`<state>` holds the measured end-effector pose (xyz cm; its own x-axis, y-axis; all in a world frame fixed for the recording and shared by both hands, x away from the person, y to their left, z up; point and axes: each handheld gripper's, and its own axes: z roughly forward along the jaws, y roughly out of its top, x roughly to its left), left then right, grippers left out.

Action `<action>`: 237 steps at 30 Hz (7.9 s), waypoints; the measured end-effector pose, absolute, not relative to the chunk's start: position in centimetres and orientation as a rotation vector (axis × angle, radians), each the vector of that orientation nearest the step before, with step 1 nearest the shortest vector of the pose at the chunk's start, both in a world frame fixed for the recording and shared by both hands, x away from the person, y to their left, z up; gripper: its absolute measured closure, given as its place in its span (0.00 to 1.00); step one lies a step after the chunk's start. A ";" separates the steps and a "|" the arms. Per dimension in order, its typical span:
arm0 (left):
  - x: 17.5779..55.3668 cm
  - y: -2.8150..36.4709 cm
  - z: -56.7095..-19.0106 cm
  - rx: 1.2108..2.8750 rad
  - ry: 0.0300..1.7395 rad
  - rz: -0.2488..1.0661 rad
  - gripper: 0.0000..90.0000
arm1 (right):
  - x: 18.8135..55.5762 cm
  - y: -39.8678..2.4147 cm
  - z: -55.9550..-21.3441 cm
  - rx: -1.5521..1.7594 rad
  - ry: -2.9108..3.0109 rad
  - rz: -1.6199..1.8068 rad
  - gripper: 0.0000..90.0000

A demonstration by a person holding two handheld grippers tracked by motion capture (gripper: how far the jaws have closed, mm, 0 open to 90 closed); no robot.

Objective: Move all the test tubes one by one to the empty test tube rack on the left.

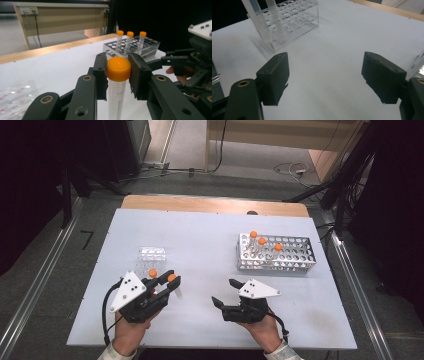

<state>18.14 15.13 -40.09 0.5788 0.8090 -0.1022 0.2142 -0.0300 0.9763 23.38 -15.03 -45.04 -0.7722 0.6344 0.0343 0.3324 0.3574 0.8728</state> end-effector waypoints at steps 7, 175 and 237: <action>18.0 17.1 -38.7 1.532 0.916 0.620 0.77 | 23.6 -15.6 -45.0 0.878 2.299 1.373 0.23; 19.7 18.1 -41.6 1.529 1.084 0.747 0.24 | 32.9 -26.6 -44.0 1.238 1.779 1.219 0.80; 19.2 16.0 -42.1 1.586 1.015 0.710 0.24 | 26.1 -21.2 -42.2 0.992 2.013 1.356 0.80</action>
<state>19.23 15.98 -42.09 0.4596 0.8862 -0.0588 0.2483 -0.0647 0.9665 26.15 -21.25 -42.17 -0.6004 0.7995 -0.0163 0.2854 0.2333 0.9296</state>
